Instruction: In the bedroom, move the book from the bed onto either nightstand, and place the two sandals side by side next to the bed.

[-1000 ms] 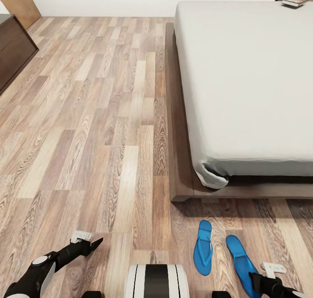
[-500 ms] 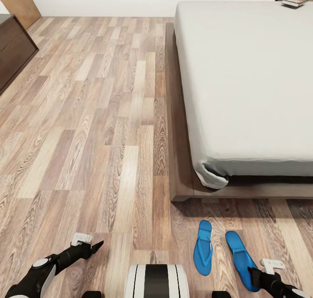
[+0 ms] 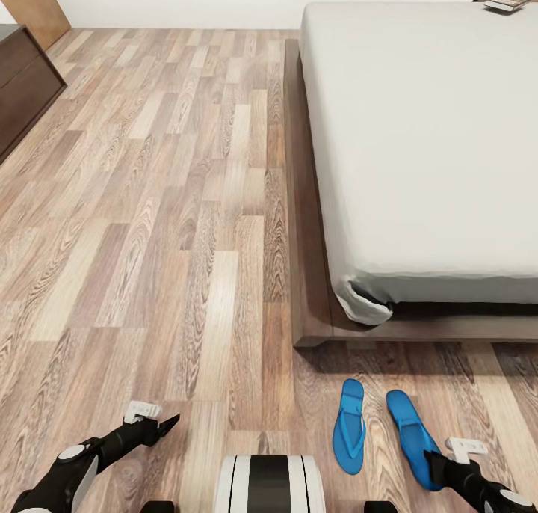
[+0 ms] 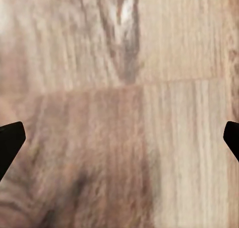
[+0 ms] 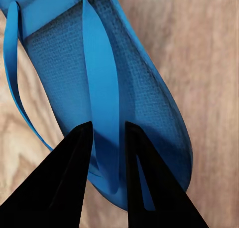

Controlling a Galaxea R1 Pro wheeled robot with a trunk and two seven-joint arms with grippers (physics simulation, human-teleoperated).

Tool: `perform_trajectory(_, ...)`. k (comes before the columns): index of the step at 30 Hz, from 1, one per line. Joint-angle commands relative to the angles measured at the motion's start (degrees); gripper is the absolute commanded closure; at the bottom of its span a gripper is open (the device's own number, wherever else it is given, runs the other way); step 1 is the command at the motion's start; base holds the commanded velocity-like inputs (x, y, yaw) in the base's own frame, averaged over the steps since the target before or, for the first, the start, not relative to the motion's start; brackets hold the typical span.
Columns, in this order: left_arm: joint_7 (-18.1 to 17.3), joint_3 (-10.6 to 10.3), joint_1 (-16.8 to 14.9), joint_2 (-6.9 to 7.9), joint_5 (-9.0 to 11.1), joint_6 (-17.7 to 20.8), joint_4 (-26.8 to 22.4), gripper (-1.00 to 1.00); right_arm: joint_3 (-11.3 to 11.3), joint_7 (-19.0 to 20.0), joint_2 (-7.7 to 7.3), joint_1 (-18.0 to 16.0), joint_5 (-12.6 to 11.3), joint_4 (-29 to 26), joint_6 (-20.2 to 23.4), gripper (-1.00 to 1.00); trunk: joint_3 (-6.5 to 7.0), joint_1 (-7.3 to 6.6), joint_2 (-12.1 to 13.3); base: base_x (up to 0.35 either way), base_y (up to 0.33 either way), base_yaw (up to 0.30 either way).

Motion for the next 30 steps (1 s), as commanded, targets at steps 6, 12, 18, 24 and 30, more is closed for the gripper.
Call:
perform_trajectory(6, -0.26, 0.41, -0.04, -0.18, -0.60, -0.37, 0.02, -1.00, -0.12, 0.39, 1.51, -0.06, -0.18, -3.90, 0.40, 1.00, -0.03, -0.01, -0.01, 0.000, 0.000, 0.000)
perform_trajectory(12, -0.30, 0.41, -0.02, -0.34, -0.60, -0.37, 0.02, -1.00, -0.12, 0.38, 1.98, -0.10, -0.23, -4.36, 0.40, 1.00, -0.03, -0.01, -0.01, 0.000, 0.000, 0.000)
perform_trajectory(18, -0.29, 0.41, -0.04, -0.38, -0.60, -0.37, 0.02, -1.00, -0.12, 0.38, 2.05, -0.09, -0.28, -4.22, 0.39, 1.00, -0.92, 0.09, -0.07, 0.000, 0.000, 0.000)
perform_trajectory(24, -0.31, 0.41, -0.03, -0.38, -0.60, -0.37, 0.02, -1.00, -0.12, 0.39, 2.05, -0.07, -0.33, -4.22, 0.39, 1.00, -1.14, 0.12, -0.08, 0.000, 0.000, 0.000)
perform_trajectory(30, -0.31, 0.41, -0.05, -0.39, -0.60, -0.37, 0.02, -1.00, -0.12, 0.38, 2.05, -0.07, -0.35, -4.22, 0.40, 1.00, -1.36, 0.15, -0.09, 0.000, 0.000, 0.000)
